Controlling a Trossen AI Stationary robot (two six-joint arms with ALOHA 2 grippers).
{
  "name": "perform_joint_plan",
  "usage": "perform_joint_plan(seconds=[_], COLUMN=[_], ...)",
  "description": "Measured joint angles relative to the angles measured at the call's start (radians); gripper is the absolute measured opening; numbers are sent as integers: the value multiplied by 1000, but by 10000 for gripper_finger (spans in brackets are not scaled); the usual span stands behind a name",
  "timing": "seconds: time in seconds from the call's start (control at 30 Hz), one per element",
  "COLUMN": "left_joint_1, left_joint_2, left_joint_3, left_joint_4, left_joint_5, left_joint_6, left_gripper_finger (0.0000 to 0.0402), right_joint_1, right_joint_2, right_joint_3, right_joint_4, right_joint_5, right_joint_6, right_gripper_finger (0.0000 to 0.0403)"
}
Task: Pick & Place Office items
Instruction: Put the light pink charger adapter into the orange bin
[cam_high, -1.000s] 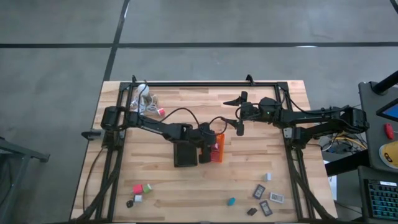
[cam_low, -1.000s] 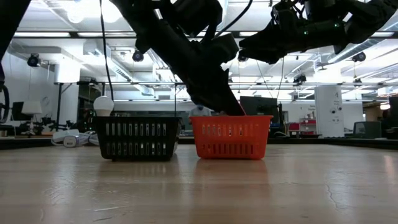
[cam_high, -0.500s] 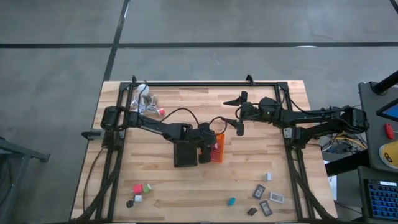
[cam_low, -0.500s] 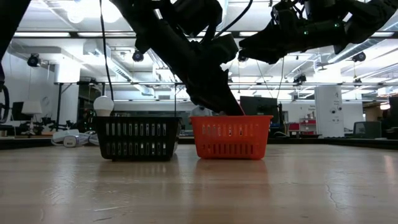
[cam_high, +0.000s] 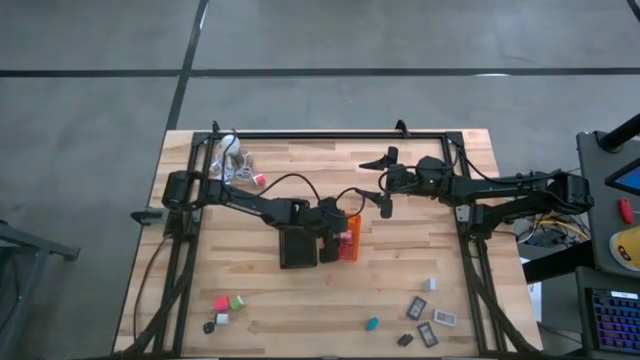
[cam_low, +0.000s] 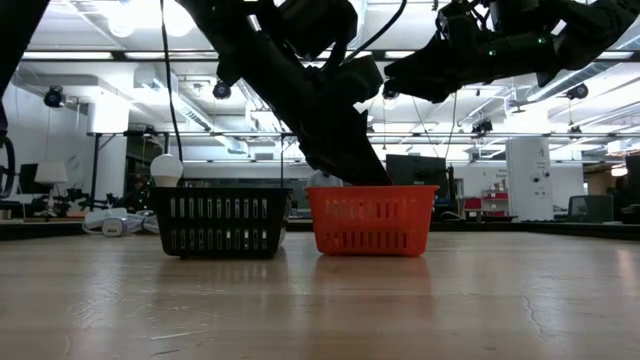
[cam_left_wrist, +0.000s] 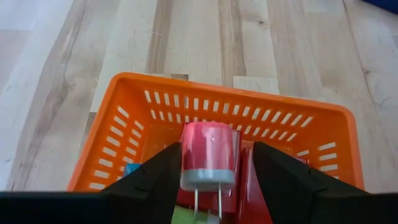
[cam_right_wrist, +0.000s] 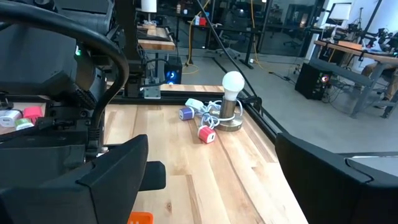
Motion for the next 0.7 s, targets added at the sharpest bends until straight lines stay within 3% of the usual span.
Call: perform_joint_plan(seconds=[0.43, 0.7], left_joint_1=[1, 9], left_joint_2=[0, -92], left_joint_3=[0, 0], left_joint_4=[-27, -90], left_joint_5=[-1, -96], left_joint_6=[-22, -8], left_gripper_finger=[209, 209], right_joint_1=[1, 1], right_joint_2=[0, 1], right_joint_3=[0, 0], right_joint_4=[0, 0], right_joint_5=[0, 0], right_joint_6=[0, 0], right_gripper_finger=[342, 349])
